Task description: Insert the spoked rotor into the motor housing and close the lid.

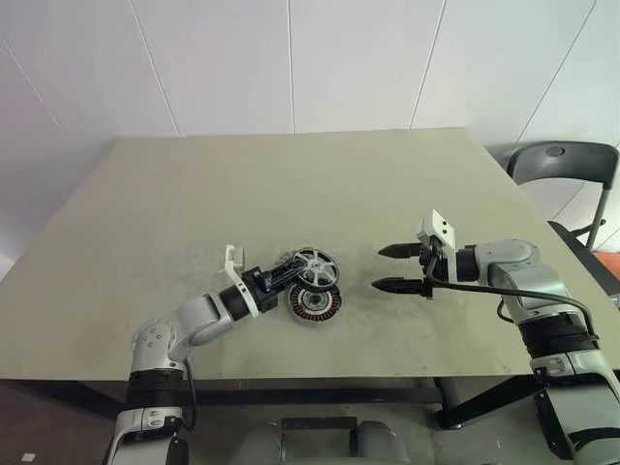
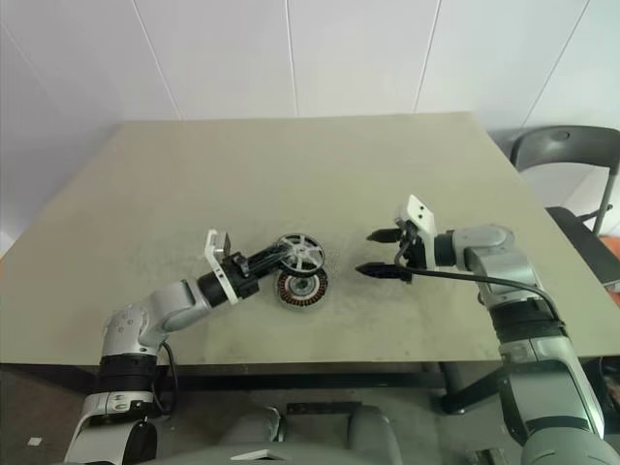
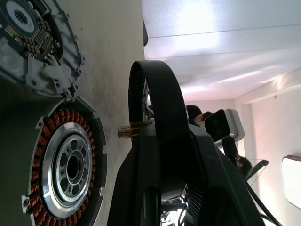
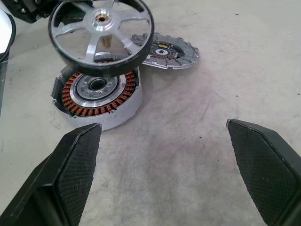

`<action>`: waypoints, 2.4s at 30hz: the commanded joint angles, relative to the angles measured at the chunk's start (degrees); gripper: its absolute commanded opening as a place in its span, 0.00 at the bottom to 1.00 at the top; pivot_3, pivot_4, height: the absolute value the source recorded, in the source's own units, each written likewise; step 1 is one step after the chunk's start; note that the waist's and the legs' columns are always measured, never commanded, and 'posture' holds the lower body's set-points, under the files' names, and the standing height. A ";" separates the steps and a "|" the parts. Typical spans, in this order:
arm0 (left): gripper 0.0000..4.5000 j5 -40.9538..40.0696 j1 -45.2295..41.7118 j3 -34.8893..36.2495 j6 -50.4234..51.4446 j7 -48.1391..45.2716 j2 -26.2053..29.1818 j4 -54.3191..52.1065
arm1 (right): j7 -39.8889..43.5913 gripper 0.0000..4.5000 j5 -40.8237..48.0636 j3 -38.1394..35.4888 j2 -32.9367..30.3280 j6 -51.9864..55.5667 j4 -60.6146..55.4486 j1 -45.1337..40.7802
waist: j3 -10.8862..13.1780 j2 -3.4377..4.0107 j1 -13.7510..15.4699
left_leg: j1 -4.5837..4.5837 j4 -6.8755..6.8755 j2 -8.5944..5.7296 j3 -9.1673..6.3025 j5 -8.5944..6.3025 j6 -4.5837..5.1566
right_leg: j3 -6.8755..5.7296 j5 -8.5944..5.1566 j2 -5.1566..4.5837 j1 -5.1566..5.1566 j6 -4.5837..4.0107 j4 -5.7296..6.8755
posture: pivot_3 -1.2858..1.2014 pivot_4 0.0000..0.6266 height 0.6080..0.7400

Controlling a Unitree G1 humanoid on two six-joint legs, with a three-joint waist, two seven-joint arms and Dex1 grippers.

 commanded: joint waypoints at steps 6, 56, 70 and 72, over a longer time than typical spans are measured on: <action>0.09 0.39 -0.96 -1.96 2.26 -0.48 -0.85 1.48 | -0.32 1.00 0.77 -0.91 0.27 -0.18 -2.19 -0.86 | 0.00 0.00 0.02 | 0.01 0.01 0.00 0.00 0.00 0.00 | 0.00 0.00 0.00 0.01 0.00 0.01 | 0.52 0.00 1.00; 0.99 1.58 -0.37 -0.74 2.78 3.96 0.98 -1.39 | -1.41 1.00 -0.13 -0.32 1.56 -1.01 -2.12 -1.11 | -0.02 0.02 0.04 | 0.08 0.04 0.00 0.01 0.00 0.00 | 0.02 0.01 0.00 0.09 0.01 0.02 | 0.52 0.00 1.00; 0.99 -1.33 -3.66 -3.54 5.73 9.98 8.07 -2.85 | -1.27 1.00 -0.50 0.37 2.00 -1.34 -2.04 -1.10 | -0.02 0.02 -0.07 | 0.07 0.02 0.01 0.01 0.00 0.00 | 0.02 0.02 0.00 0.05 0.02 0.03 | 0.52 0.00 1.00; 0.99 -3.50 -4.33 -3.97 5.61 11.25 8.84 -3.05 | -1.22 1.00 -0.56 0.40 2.02 -1.40 -1.94 -1.15 | -0.02 0.02 -0.09 | 0.07 0.02 0.01 0.01 0.00 0.00 | 0.02 0.02 0.00 0.05 0.02 0.03 | 0.52 0.00 1.00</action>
